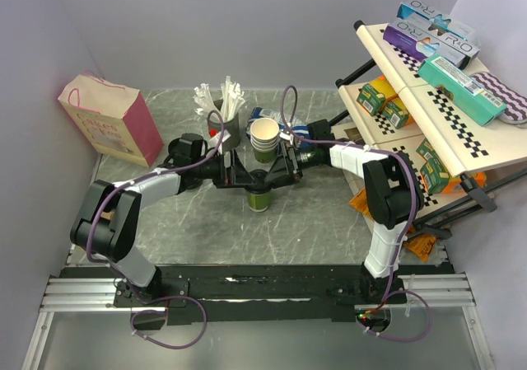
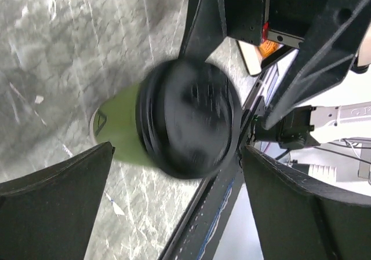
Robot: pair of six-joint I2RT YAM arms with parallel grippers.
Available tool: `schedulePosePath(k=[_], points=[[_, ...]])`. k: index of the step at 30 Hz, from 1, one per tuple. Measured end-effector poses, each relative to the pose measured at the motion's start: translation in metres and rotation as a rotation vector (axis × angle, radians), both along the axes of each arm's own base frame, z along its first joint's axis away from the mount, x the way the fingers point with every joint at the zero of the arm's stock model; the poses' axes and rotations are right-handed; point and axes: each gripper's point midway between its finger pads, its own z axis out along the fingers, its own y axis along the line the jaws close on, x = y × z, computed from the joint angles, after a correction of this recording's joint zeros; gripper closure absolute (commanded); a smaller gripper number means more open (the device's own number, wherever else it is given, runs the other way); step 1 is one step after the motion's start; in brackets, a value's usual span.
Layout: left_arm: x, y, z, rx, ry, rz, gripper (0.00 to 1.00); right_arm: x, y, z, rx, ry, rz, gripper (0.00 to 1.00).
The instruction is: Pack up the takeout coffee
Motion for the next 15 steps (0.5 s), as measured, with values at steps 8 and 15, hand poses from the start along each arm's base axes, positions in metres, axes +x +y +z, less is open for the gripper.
schedulePosePath(k=[8,15], points=[[-0.003,0.0,-0.002,-0.013,-0.004,-0.007,0.01,0.0,0.001,0.006,0.025,-0.023,0.011,0.0],[-0.012,0.007,-0.007,-0.015,0.023,-0.009,0.01,-0.004,-0.001,0.005,0.018,-0.028,0.022,0.0]])
